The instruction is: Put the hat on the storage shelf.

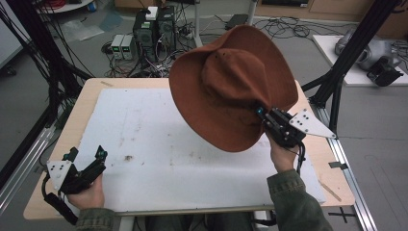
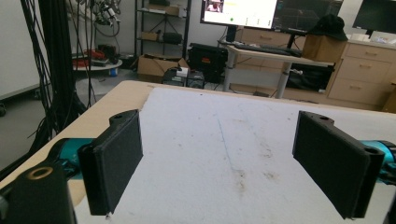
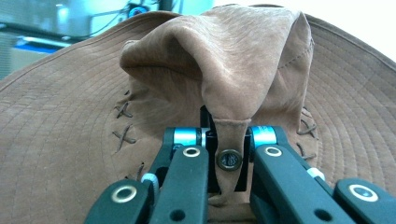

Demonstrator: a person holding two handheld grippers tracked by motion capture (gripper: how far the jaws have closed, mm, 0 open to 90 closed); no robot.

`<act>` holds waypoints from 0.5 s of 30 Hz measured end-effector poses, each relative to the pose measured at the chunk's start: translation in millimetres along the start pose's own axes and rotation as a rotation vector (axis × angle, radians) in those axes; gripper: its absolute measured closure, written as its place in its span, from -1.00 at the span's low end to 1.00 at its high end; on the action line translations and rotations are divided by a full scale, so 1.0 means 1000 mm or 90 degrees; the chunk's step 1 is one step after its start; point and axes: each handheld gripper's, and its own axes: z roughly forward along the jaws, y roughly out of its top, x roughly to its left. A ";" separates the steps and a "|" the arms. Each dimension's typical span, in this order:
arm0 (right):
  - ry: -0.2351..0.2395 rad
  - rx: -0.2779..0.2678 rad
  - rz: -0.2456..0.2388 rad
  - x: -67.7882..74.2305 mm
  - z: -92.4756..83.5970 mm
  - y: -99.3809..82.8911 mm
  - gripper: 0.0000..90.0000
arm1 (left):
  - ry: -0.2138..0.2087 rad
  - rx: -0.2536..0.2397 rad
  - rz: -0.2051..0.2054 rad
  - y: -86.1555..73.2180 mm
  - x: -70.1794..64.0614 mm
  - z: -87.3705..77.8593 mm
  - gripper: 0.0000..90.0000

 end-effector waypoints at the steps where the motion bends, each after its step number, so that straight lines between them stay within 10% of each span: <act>1: -0.010 -0.004 0.003 -0.002 0.002 0.004 0.98 | 0.000 0.000 -0.001 0.000 0.000 0.000 -0.64; 15: -0.131 -0.009 -0.010 -0.049 0.040 0.056 0.97 | 0.004 0.001 -0.016 -0.001 0.006 0.001 -0.64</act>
